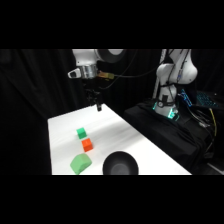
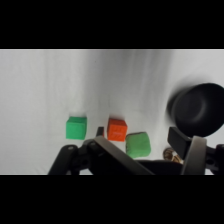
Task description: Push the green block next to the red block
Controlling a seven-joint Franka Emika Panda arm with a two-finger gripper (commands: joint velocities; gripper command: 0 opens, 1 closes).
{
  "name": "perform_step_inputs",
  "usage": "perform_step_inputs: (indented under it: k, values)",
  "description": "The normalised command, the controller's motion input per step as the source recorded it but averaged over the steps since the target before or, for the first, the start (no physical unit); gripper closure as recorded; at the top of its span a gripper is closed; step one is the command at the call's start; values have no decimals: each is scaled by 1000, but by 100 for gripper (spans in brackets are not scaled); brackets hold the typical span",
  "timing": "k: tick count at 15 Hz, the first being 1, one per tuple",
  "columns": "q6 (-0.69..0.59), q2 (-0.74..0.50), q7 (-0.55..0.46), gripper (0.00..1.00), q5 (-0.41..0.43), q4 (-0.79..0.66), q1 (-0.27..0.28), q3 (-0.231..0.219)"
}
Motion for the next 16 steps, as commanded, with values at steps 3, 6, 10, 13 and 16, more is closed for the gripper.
perform_step_inputs:
  k: [3, 6, 10, 13, 16]
  values:
    - [-129, 351, -308, 0, -99, 576, -167, -57]
    - [-112, 426, -322, 0, -30, 660, -186, -22]
    - [-67, 532, -276, 0, 34, 719, -197, 25]
    - [-48, 584, -202, 0, 61, 688, -204, 71]
    - [-19, 524, -134, 0, 43, 604, -179, 103]
